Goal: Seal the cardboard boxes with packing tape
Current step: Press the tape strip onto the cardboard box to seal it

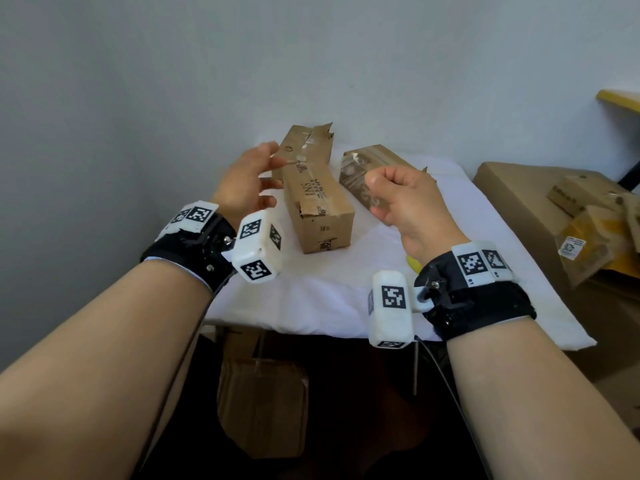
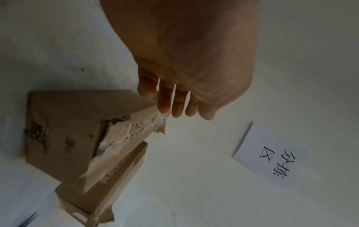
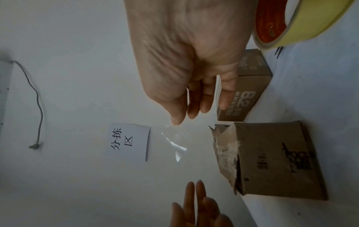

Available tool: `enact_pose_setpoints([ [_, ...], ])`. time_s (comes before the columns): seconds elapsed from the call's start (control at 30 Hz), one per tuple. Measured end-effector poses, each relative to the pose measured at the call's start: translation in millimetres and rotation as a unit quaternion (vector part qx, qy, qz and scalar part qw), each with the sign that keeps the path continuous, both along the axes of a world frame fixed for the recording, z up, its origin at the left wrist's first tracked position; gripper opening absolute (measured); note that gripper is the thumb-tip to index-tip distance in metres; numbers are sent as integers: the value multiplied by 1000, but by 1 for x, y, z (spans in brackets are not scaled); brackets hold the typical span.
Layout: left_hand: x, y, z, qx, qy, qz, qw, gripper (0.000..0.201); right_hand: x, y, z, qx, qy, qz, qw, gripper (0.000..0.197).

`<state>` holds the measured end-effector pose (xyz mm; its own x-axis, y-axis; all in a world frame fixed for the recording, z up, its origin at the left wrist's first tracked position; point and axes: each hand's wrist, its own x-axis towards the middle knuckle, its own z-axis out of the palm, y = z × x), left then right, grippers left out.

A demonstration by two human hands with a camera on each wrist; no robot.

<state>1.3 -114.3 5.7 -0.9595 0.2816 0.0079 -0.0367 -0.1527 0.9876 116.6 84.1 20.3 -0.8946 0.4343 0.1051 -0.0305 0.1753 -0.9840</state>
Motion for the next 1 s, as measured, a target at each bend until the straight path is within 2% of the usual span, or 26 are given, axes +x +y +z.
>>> enact_pose_setpoints([
  [0.03,-3,-1,-3,-47,28,10,998,34,-1,0,-1,-4,-4,5,1000,15],
  [0.1,-7,0,-12,-126,70,5,990,41,-3,-3,-4,-4,-17,13,1000,12],
  [0.13,-9,2,-17,-153,77,0,985,47,-3,-4,-5,3,-28,16,999,17],
  [0.2,-9,4,-22,-192,84,-7,978,57,-4,-7,-7,12,-52,24,998,39],
  [0.27,-11,9,-24,-190,89,-23,977,66,-4,-10,-8,9,-76,34,996,59],
  [0.37,-10,15,-26,-149,84,-63,983,75,-6,-11,-13,-5,-111,55,992,76],
  [0.43,-14,14,-29,-137,82,-95,983,79,-6,-11,-16,-10,-120,68,990,81],
  [0.53,-31,13,-44,-142,45,-93,985,95,-8,-9,-20,-8,-118,69,991,83],
  [0.57,-28,12,-41,-148,35,-90,984,95,-9,-9,-21,-4,-117,67,991,83],
  [0.7,-6,18,-32,-168,41,-84,981,60,-11,-7,-23,25,-127,53,990,83],
  [0.83,2,18,-34,-151,12,-91,984,30,-11,-8,-23,88,-132,43,986,83],
  [1.0,4,14,-32,-140,8,-103,985,30,-7,-12,-21,118,-138,23,983,91],
])
